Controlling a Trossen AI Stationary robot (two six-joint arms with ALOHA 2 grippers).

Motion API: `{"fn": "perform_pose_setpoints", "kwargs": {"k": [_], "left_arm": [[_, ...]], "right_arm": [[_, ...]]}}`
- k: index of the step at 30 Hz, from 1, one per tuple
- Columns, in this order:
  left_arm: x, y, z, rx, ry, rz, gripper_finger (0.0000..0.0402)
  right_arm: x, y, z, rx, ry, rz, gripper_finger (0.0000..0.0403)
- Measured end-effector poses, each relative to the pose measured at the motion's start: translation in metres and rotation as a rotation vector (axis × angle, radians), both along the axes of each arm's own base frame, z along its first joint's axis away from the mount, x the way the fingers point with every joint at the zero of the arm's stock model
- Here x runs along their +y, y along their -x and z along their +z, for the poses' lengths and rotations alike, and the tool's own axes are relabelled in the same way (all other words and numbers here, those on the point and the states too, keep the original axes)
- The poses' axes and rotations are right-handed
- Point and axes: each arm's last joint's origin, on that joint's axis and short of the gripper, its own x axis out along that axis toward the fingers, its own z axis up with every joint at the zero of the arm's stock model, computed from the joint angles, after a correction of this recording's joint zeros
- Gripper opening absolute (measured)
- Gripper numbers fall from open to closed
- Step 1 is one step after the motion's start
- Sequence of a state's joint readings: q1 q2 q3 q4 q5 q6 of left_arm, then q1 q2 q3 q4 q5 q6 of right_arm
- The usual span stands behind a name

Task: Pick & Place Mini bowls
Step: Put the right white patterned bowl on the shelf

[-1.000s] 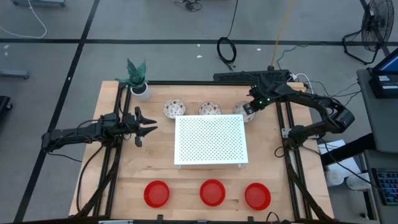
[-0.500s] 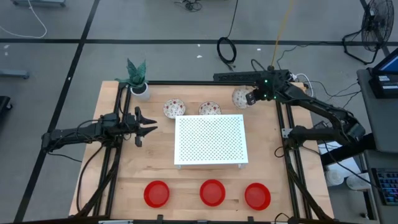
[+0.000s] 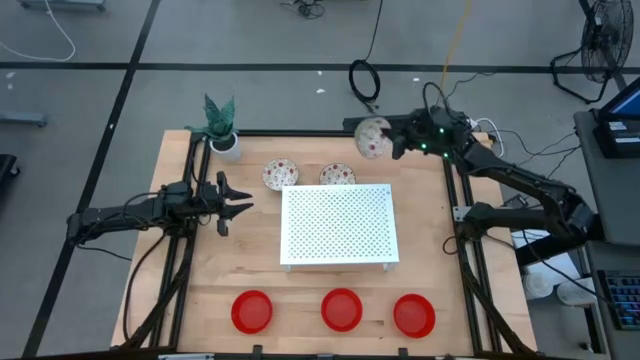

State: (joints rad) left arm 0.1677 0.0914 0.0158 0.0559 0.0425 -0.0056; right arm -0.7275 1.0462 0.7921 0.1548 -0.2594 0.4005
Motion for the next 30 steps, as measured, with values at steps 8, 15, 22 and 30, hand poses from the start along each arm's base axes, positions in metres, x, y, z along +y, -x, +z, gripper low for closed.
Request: {"fn": "perform_pose_setpoints", "kwargs": {"k": [8,15,22,30], "left_arm": [[0.000,0.000,0.000,0.000,0.000,0.000,0.0120],[0.000,0.000,0.000,0.000,0.001,0.000,0.0120],[0.000,0.000,0.000,0.000,0.000,0.000,0.0120],[0.000,0.000,0.000,0.000,0.000,0.000,0.0120]], "right_arm": [[0.016,-0.036,0.071,-0.141,0.001,0.255,0.0002],[0.034,-0.087,0.123,0.091,-0.024,0.420,0.0001],[0.050,-0.128,0.119,0.376,-0.150,0.541,0.0001],[0.046,-0.150,0.076,0.649,-0.362,0.539,0.0001]]}}
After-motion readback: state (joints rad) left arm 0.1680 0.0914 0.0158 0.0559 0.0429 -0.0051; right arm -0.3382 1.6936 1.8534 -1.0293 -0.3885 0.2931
